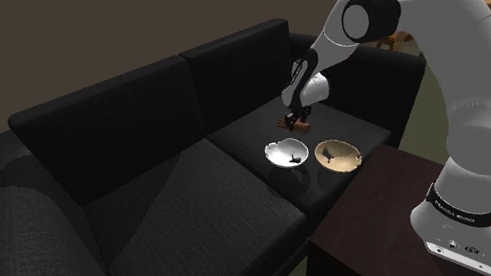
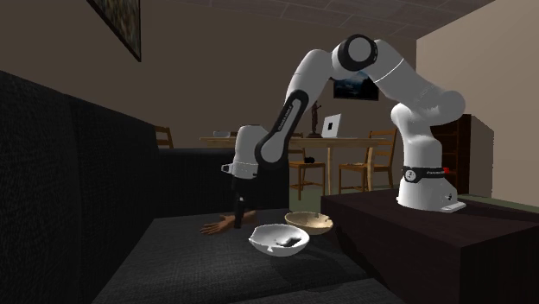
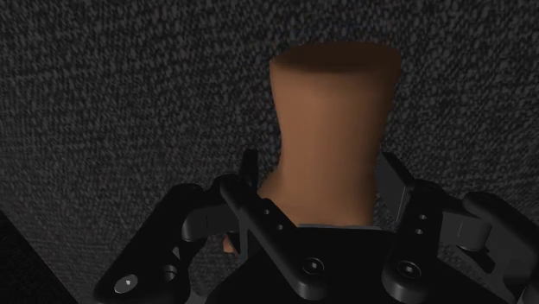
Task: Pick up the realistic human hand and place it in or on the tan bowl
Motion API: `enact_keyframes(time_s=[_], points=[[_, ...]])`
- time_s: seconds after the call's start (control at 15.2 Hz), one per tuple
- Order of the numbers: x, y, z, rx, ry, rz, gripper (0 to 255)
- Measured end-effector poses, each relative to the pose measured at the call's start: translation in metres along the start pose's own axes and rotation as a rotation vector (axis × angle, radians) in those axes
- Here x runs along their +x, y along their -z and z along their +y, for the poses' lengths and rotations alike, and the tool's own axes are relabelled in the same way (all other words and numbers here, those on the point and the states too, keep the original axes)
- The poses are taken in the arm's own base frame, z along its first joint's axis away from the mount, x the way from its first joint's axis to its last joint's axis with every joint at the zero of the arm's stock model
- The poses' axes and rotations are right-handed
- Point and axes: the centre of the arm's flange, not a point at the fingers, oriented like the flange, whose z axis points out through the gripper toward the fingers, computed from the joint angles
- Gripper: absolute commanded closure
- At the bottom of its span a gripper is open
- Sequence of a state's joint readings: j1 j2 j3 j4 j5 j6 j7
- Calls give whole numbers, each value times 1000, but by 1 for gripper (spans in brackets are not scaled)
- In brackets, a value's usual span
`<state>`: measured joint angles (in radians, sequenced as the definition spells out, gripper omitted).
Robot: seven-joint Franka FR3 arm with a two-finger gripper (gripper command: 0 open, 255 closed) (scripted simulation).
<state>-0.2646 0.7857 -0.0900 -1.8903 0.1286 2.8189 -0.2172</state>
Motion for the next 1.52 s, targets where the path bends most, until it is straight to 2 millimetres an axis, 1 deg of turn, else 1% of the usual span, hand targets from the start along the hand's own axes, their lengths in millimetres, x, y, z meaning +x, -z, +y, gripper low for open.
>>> enact_keyframes(time_s=[1.32, 1.45, 1.52], points=[[14, 105, 4, 0, 0, 0, 255], [16, 113, 5, 0, 0, 0, 255], [11, 116, 4, 0, 0, 0, 255]])
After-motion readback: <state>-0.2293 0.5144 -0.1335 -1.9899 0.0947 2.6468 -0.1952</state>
